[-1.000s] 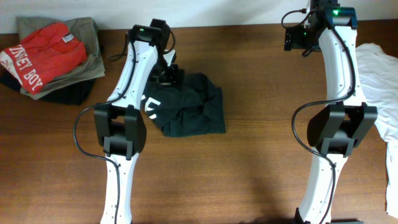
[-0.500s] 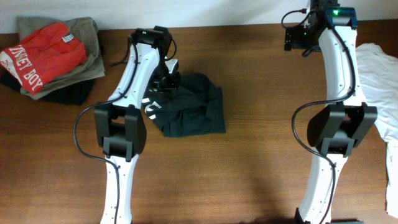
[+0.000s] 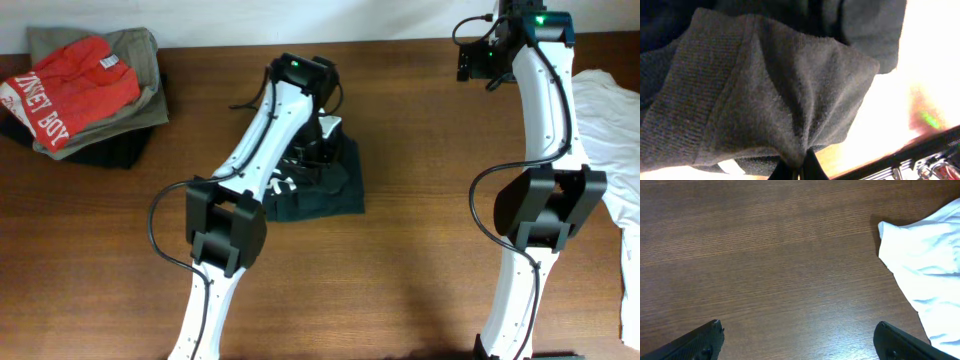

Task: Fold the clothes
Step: 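Tuck and adjust the folded bundle with the left gripper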

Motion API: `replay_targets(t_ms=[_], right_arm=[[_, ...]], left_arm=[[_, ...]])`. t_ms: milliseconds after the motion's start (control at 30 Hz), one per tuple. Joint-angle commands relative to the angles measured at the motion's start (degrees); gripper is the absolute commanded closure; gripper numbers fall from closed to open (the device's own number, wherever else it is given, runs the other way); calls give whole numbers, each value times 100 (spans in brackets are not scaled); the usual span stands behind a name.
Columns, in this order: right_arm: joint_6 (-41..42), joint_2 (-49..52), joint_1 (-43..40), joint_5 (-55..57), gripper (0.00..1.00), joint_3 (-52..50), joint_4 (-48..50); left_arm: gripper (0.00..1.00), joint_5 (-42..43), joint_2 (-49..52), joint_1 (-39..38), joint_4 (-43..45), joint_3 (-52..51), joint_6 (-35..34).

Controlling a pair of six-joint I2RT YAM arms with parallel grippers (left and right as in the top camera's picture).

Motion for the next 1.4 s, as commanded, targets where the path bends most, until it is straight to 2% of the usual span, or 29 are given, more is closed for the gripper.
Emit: replay_targets(t_ms=[0, 67, 100, 167, 300, 433, 567, 633, 767, 900, 967, 1100, 1167, 1200, 1367], right_arm=[[24, -136, 24, 52, 1, 107, -2], [26, -136, 24, 52, 1, 107, -4], [24, -136, 24, 52, 1, 107, -4], [24, -136, 24, 52, 1, 107, -4], [24, -136, 24, 52, 1, 107, -2], [24, -136, 24, 52, 1, 107, -2], [24, -136, 24, 52, 1, 107, -4], [24, -136, 24, 52, 1, 107, -2], [26, -136, 24, 52, 1, 107, -4], [24, -136, 24, 52, 1, 107, -4], [26, -136, 24, 52, 1, 107, -2], [24, -136, 24, 52, 1, 107, -2], [24, -136, 24, 52, 1, 107, -2], [26, -136, 24, 52, 1, 107, -2], [24, -136, 24, 52, 1, 107, -4]], left_arm=[[80, 153, -483, -107, -26, 98, -13], [71, 151, -525, -144, -26, 74, -13], [58, 146, -527, -144, -26, 24, -11], [49, -26, -527, -127, -26, -59, -11], [57, -938, -597, 264, 33, 63, -293], [55, -691, -544, 866, 319, 13, -378], [28, -234, -535, 1117, 297, -538, -374], [19, -42, -535, 1108, 487, -992, -374], [25, 501, -535, 1108, 1270, -1565, -374], [32, 553, -535, 1110, 1768, -1563, -372], [42, 542, -535, 1110, 1832, -1550, -354], [48, 378, -549, 1110, 1657, -1257, -354], [46, 144, -581, 1110, 1547, -957, -352], [41, 149, -581, 1110, 1572, -918, -354], [39, 173, -511, 1110, 1698, -977, -365]])
